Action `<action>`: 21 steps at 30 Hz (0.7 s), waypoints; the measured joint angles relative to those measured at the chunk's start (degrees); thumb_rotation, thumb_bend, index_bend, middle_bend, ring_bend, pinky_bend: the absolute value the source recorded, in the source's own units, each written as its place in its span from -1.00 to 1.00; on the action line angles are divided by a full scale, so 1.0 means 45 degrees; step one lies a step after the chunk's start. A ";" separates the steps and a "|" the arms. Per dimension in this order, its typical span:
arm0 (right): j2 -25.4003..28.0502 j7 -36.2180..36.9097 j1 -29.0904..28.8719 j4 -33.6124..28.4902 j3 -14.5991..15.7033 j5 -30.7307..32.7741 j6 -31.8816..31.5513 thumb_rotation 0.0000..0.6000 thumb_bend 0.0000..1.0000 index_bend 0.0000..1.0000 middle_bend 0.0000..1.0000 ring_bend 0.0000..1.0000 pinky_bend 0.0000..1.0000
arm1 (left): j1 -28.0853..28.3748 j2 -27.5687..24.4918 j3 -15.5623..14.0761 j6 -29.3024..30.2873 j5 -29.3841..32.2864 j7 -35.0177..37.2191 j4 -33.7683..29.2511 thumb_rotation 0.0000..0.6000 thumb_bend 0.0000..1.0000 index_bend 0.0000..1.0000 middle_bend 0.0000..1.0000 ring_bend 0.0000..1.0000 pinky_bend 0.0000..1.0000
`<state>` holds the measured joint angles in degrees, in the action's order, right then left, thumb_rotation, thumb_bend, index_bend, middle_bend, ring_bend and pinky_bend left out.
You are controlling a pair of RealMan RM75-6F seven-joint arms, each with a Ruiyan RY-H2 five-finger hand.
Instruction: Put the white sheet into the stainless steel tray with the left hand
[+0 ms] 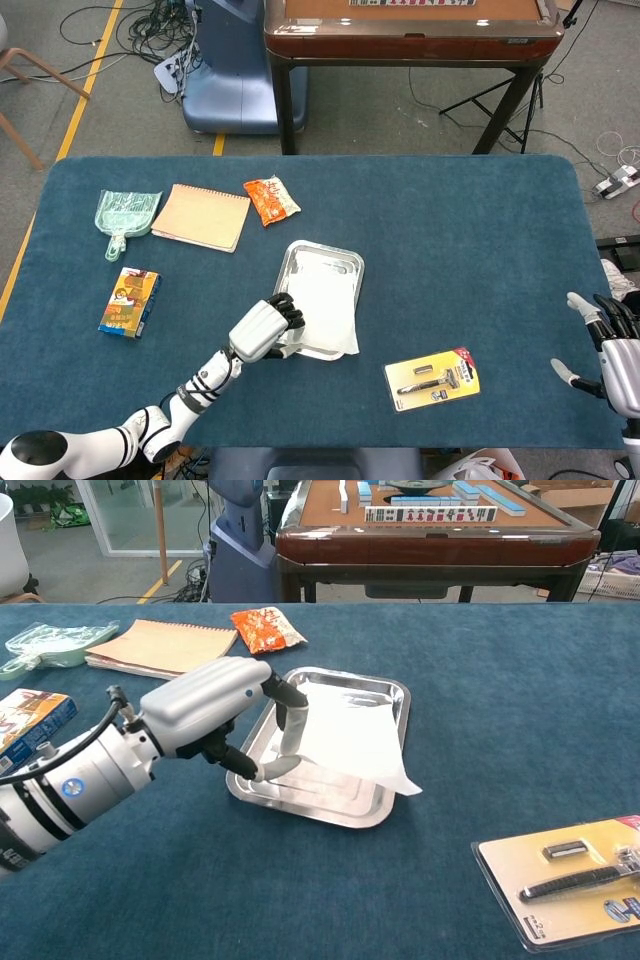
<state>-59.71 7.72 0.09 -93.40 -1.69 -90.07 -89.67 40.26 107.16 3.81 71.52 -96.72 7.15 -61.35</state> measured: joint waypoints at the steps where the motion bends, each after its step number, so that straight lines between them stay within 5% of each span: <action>1: 0.0005 0.0000 -0.0001 0.0001 -0.0003 -0.0001 -0.0001 1.00 -0.63 -0.75 -0.55 -0.84 -0.79 | 0.0010 0.0017 0.0035 -0.0026 0.0057 -0.0038 0.0066 1.00 -0.41 0.28 0.13 -0.10 -0.46; 21: 0.0041 0.0042 0.0121 0.0002 -0.0008 0.0041 -0.0143 1.00 -0.64 -0.75 -0.55 -0.84 -0.79 | 0.0452 0.0103 0.0543 -0.1044 0.1245 -0.0939 0.0916 1.00 -0.41 0.20 0.11 -0.12 -0.46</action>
<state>-59.53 7.91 0.63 -93.39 -1.73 -89.88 -90.31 42.30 107.62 6.26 66.82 -91.12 2.92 -57.22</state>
